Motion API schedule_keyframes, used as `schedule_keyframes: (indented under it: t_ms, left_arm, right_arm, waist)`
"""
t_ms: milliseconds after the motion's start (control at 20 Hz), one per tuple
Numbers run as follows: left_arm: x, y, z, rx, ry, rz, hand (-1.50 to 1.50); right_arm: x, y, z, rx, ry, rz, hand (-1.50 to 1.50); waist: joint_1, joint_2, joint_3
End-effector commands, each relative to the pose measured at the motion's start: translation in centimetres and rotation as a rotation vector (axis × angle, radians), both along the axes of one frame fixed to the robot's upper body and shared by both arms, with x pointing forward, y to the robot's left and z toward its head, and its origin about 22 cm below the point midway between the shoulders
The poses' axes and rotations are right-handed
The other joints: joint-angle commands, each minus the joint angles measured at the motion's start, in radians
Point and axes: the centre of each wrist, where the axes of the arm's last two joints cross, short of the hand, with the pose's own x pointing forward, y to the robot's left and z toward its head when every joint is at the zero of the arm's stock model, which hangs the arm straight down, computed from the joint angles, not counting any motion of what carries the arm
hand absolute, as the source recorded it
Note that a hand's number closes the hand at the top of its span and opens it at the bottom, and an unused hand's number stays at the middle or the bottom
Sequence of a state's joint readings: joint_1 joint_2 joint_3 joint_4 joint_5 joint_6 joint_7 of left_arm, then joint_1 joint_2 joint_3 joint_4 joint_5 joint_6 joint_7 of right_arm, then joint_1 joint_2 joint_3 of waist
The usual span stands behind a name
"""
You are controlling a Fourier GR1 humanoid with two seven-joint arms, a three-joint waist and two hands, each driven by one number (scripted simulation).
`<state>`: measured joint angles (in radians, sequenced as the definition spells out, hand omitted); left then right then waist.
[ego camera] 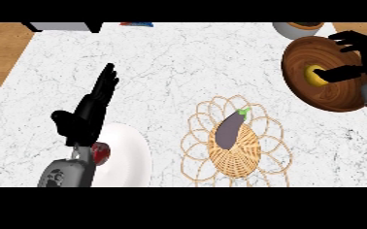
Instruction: Pick the lemon from the placemat and place it in the bowl
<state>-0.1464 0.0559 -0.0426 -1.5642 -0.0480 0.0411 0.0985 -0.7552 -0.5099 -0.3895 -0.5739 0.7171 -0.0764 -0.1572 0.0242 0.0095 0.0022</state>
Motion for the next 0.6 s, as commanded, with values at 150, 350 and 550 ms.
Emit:
schedule_keyframes:
  t_ms: [150,350,550]
  left_arm:
    - [0.9,0.0,0.7,0.008,0.014,0.019,0.00]
    - [0.2,-0.7,-0.7,0.004,0.002,0.010,0.00]
    - [0.4,1.3,-1.0,0.004,-0.003,0.007,0.00]
  right_arm:
    - [-0.1,-0.3,-1.1,0.181,-0.164,0.091,-1.50]
    - [0.5,-1.1,1.6,0.240,-0.361,0.046,-1.50]
    - [-0.9,-3.3,1.5,0.312,-0.369,-0.004,-1.50]
  waist:
    - [-0.011,-0.005,-0.001]
    - [-0.009,-0.004,-0.001]
    - [-0.018,-0.007,-0.002]
